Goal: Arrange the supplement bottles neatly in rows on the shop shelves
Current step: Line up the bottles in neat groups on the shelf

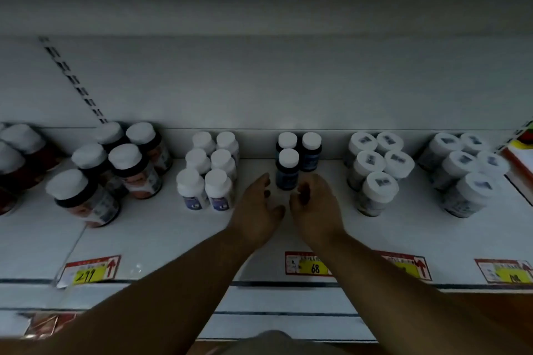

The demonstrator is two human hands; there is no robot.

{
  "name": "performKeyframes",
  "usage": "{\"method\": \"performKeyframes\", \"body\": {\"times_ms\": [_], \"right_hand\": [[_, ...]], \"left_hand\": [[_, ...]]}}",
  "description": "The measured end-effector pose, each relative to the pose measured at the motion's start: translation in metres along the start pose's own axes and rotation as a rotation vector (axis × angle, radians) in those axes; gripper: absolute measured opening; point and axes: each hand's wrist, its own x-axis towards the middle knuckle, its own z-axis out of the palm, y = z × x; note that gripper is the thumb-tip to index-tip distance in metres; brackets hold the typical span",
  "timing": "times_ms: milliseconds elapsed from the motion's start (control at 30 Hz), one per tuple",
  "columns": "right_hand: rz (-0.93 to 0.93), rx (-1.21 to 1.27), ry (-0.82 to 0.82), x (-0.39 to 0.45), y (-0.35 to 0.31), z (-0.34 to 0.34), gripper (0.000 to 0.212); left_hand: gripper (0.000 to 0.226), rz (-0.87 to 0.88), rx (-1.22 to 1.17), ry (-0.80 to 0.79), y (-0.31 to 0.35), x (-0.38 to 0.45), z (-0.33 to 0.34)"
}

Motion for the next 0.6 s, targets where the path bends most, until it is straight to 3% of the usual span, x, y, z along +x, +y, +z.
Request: {"method": "performKeyframes", "body": {"times_ms": [133,367,467,600], "right_hand": [[-0.064,0.088,-0.158,-0.014,-0.004,0.012,0.022],[-0.136,0.114,-0.274,-0.044,-0.033,0.040,0.053],[-0.148,0.080,-0.263,-0.037,-0.050,0.058,0.058],[-0.097,0.089,-0.152,-0.023,-0.072,0.083,0.047]], "left_hand": [[0.067,-0.022,0.018,0.080,-0.012,-0.043,-0.009],[0.045,-0.063,0.004,0.355,-0.031,-0.103,-0.043],[0.040,-0.081,0.000,0.376,-0.045,-0.097,-0.068],[0.036,-0.121,0.012,0.375,-0.070,-0.075,-0.103]]}}
